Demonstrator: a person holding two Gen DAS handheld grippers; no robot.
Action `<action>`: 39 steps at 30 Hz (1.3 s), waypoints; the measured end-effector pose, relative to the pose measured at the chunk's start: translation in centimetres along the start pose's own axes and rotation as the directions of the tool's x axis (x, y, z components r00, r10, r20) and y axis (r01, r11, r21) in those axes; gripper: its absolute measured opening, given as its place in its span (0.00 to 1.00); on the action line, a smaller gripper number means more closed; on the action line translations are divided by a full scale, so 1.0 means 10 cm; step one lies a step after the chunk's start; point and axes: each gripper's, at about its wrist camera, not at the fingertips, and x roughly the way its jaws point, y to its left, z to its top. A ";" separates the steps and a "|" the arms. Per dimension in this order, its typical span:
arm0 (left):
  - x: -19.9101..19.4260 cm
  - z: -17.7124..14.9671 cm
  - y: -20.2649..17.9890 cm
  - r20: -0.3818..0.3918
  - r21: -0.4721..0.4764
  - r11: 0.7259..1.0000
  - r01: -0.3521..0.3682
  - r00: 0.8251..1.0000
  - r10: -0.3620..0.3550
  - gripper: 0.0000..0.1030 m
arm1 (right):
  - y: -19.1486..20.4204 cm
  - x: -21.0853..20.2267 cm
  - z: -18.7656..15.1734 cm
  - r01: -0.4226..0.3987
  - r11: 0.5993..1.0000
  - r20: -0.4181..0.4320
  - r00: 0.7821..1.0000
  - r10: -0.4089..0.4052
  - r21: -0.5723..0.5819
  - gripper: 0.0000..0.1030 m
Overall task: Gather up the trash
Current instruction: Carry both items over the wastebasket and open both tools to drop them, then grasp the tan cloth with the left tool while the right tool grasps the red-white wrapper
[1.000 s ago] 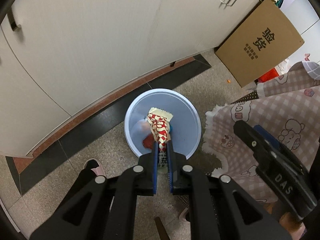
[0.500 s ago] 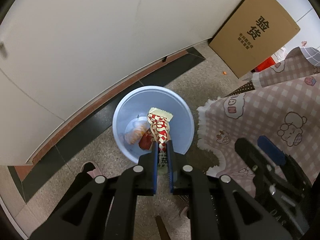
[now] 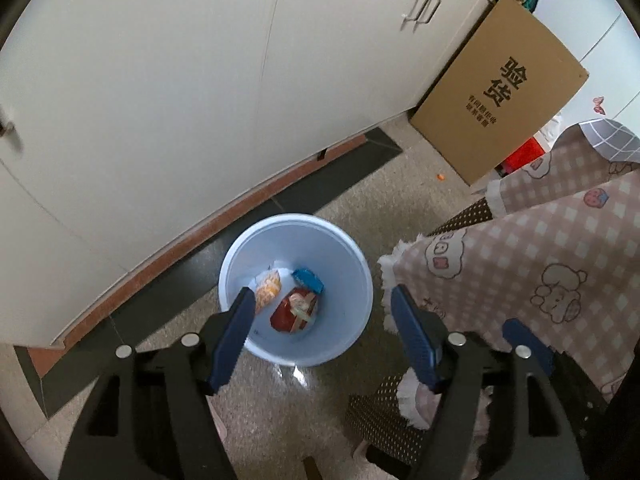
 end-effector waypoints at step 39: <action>-2.40 -0.38 -1.99 0.268 0.316 0.933 0.172 0.927 -0.262 0.70 | -1.21 -3.14 0.05 -0.049 0.990 0.448 0.894 -0.016 0.133 0.65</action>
